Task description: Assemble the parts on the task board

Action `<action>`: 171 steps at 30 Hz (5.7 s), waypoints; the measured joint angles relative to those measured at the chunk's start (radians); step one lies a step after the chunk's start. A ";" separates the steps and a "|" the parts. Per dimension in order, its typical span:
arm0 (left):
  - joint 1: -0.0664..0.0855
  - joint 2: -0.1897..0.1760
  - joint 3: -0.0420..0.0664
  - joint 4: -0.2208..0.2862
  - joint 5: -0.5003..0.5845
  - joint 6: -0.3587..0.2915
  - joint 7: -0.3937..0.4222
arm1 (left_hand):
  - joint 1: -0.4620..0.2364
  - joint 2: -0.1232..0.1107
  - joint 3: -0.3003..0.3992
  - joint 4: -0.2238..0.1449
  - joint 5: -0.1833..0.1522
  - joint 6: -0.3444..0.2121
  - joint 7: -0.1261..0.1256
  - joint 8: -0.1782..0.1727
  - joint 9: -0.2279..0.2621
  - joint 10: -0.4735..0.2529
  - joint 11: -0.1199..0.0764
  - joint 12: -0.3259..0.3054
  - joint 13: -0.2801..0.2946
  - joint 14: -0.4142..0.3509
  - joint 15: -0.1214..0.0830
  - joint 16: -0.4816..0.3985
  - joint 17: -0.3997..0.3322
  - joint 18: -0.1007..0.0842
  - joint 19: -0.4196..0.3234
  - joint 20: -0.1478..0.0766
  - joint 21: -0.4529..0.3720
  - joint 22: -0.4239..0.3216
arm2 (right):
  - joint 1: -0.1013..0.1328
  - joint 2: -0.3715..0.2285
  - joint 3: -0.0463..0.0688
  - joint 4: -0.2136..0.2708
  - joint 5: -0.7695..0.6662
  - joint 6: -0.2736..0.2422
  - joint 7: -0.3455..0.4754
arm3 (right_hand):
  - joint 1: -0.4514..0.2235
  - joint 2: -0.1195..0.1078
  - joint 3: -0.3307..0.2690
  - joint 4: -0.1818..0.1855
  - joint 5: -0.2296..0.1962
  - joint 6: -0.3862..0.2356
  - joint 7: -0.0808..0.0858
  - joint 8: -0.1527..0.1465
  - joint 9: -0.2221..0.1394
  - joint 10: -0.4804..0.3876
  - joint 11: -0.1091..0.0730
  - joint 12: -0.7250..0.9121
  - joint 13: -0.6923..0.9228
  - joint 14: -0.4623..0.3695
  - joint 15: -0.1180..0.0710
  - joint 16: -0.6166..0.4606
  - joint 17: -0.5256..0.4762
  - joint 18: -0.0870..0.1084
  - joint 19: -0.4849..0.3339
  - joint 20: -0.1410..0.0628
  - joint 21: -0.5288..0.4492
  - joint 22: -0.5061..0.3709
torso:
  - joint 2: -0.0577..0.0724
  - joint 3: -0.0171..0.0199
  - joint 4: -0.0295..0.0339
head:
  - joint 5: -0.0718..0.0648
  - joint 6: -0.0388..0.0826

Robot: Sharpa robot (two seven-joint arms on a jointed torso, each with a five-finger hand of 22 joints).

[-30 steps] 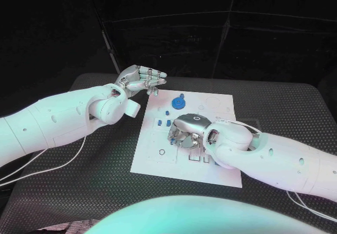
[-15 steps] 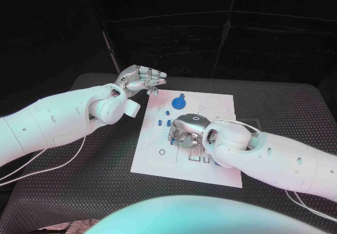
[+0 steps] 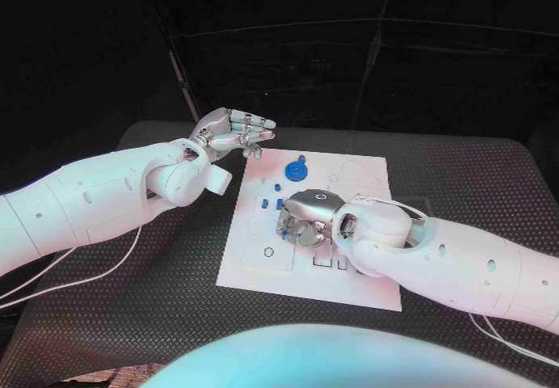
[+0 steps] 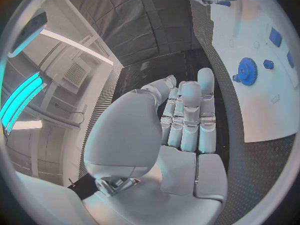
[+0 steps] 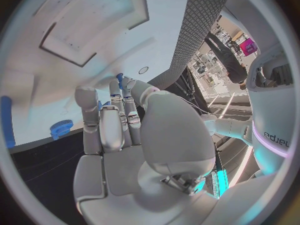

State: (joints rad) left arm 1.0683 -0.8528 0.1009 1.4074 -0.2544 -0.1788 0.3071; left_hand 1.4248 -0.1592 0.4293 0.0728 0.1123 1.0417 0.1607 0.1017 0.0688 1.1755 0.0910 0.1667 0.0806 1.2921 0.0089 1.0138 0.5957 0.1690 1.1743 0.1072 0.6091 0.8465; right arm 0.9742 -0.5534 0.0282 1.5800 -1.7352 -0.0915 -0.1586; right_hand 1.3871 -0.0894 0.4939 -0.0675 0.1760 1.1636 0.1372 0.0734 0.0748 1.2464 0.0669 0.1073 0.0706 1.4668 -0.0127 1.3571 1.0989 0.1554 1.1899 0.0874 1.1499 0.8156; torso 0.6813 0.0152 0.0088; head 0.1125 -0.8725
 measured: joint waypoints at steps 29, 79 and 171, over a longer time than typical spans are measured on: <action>0.000 -0.005 0.000 -0.001 0.000 0.003 -0.001 | 0.000 0.000 0.000 0.000 0.000 -0.004 0.004 0.000 0.000 -0.004 0.004 0.000 0.000 0.000 0.000 0.000 -0.002 0.000 0.000 0.000 0.000 0.000 | -0.002 -0.028 -0.026 0.018 -0.009 -0.045 0.001 | -0.057 -0.048 -0.063 0.019 0.002 -0.168 0.026 -0.010 -0.011 -0.179 0.042 -0.042 -0.010 0.000 0.025 -0.013 -0.049 0.000 -0.059 0.034 -0.058 -0.094 | -0.001 0.0006 0.0001 | -0.003 0.000; 0.000 0.002 0.000 -0.017 0.000 0.015 -0.006 | 0.000 0.000 0.000 0.000 0.000 -0.004 0.004 0.000 0.000 -0.011 0.004 0.000 0.000 0.000 0.000 0.000 -0.005 0.000 0.000 0.000 0.000 -0.001 | 0.023 -0.285 0.094 0.085 0.137 0.000 -0.074 | 0.019 0.001 -0.319 0.075 0.027 -0.201 0.022 0.011 -0.001 -0.203 0.030 0.132 -0.003 -0.002 0.027 -0.070 -0.137 0.000 -0.056 0.025 -0.112 -0.158 | 0.000 -0.0012 0.0011 | -0.044 0.000; 0.000 0.025 0.000 -0.028 0.000 0.024 -0.007 | 0.000 0.000 0.000 0.000 0.000 -0.004 0.003 0.000 0.000 -0.011 0.004 0.004 0.000 0.000 0.000 0.000 -0.004 0.000 0.000 0.000 -0.004 -0.002 | 0.000 0.010 -0.020 0.046 0.073 -0.036 0.055 | 0.055 0.018 -0.064 0.046 -0.035 -0.041 0.005 0.012 -0.005 -0.022 0.001 0.045 -0.005 -0.002 0.005 -0.024 -0.068 0.000 -0.025 0.004 -0.027 -0.066 | -0.001 0.0005 -0.0009 | -0.007 0.000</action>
State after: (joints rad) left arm 1.0683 -0.8281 0.1005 1.3798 -0.2543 -0.1549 0.2999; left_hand 1.4248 -0.1592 0.4293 0.0729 0.1123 1.0382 0.1642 0.1017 0.0688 1.1648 0.0947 0.1704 0.0806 1.2921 0.0089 1.0138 0.5912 0.1689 1.1743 0.1072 0.6052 0.8449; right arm 0.9742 -0.5439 0.0077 1.6262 -1.6620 -0.1275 -0.1033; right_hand 1.4417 -0.0718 0.4300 -0.0219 0.1411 1.1227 0.1421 0.0850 0.0700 1.2240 0.0681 0.1527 0.0660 1.4648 -0.0072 1.3330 1.0307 0.1553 1.1653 0.0911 1.1229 0.7493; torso 0.6798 0.0157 0.0080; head 0.1051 -0.8725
